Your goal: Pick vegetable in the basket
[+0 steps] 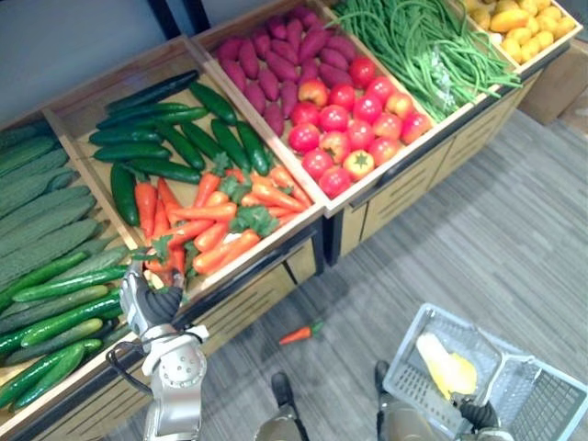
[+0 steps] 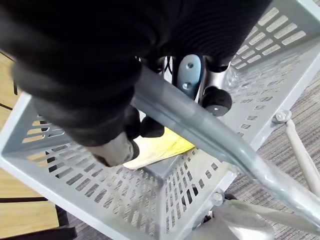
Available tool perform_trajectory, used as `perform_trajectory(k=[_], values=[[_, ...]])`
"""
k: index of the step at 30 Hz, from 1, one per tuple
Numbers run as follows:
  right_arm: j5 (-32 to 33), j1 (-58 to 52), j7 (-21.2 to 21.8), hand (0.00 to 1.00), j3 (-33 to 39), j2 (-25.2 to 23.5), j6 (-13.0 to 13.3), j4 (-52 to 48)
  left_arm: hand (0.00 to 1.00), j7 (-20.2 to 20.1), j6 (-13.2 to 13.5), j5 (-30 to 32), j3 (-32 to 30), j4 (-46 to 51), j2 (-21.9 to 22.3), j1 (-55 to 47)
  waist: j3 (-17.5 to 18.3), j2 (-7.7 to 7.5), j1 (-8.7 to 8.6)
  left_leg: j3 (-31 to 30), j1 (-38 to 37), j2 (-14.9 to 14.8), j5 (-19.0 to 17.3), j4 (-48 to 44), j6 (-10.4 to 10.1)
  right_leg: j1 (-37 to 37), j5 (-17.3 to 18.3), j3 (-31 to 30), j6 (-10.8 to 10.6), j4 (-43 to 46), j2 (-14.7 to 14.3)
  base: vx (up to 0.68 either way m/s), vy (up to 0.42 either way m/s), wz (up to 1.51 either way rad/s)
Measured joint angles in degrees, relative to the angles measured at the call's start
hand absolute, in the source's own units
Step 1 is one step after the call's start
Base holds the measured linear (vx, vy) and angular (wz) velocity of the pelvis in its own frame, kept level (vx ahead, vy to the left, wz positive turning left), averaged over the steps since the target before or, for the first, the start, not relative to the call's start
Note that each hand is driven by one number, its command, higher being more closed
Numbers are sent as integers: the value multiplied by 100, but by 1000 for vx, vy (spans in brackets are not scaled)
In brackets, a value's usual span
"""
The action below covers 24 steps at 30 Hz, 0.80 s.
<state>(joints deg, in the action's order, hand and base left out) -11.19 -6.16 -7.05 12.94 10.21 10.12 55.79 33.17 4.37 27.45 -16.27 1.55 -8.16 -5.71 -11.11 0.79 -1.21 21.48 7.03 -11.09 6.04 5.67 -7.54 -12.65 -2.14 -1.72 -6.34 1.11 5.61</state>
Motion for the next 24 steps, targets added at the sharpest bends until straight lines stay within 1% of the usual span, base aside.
perform_trajectory(k=[2, 4, 7, 10, 12, 15, 16, 21, 24], values=[[1, 0, -9, 100, 0, -1, 21, 74, 100, 80, 0, 21, 1, 29, 51, 22, 39, -4, 2, 1, 2, -5, -5, -1, -7, -1, 0, -6, 0, -4, -6, 0, 0, 0], [1, 3, -20, 100, -1, -3, 37, 124, 100, 277, 11, 27, 12, 128, 129, 100, 54, -15, 2, -2, 2, -10, -5, -14, -7, 1, 0, -1, 1, -5, -13, 0, 0, 0], [0, 8, -47, 100, -4, -3, 44, 140, 100, 424, 14, 37, 11, 129, 121, 218, 69, -14, -8, -7, 0, -10, -3, -15, -4, 2, -1, 2, 1, -4, -15, 0, 0, 0], [0, 6, -109, 100, -4, -3, 55, 149, 100, 493, 27, 38, 13, 181, 122, 260, 76, -18, -20, -6, -1, -8, -4, -14, -5, 1, 0, -2, 1, -8, -14, 0, 0, 0], [0, 7, -138, 100, -2, -4, 58, 166, 100, 520, 46, 39, 39, 416, 124, 224, 79, -24, -23, -6, -1, -8, -6, -13, -8, 2, 0, -5, 1, -10, -14, 0, 0, 0], [0, 9, -188, 100, 0, -4, 64, 194, 100, 519, 100, 40, 245, 889, 116, 184, 84, -32, -22, -13, -1, -6, -5, -14, -7, 10, -3, -6, -3, -14, -13, 0, 0, 0], [0, 9, -227, 100, 1, -4, 64, 201, 100, 501, 214, 55, 377, 1024, 108, 174, 86, -34, -24, -12, -6, -3, -5, -14, -6, 14, -5, -12, -5, -14, -12, 0, 0, 0], [1, 22, -268, 100, 16, -3, 62, 275, 100, 258, 442, 92, 830, 1260, 87, 141, 149, -33, -43, -6, -20, -1, -2, -14, -4, 25, -15, -26, -19, -18, -11, 0, 0, 0], [0, 30, -277, 100, 17, -3, 59, 341, 100, 127, 501, 91, 1098, 1334, -14, 114, 267, -34, -53, 8, -35, 1, -2, -13, -3, 30, -21, -51, -27, -21, -11, 0, 0, -1]])
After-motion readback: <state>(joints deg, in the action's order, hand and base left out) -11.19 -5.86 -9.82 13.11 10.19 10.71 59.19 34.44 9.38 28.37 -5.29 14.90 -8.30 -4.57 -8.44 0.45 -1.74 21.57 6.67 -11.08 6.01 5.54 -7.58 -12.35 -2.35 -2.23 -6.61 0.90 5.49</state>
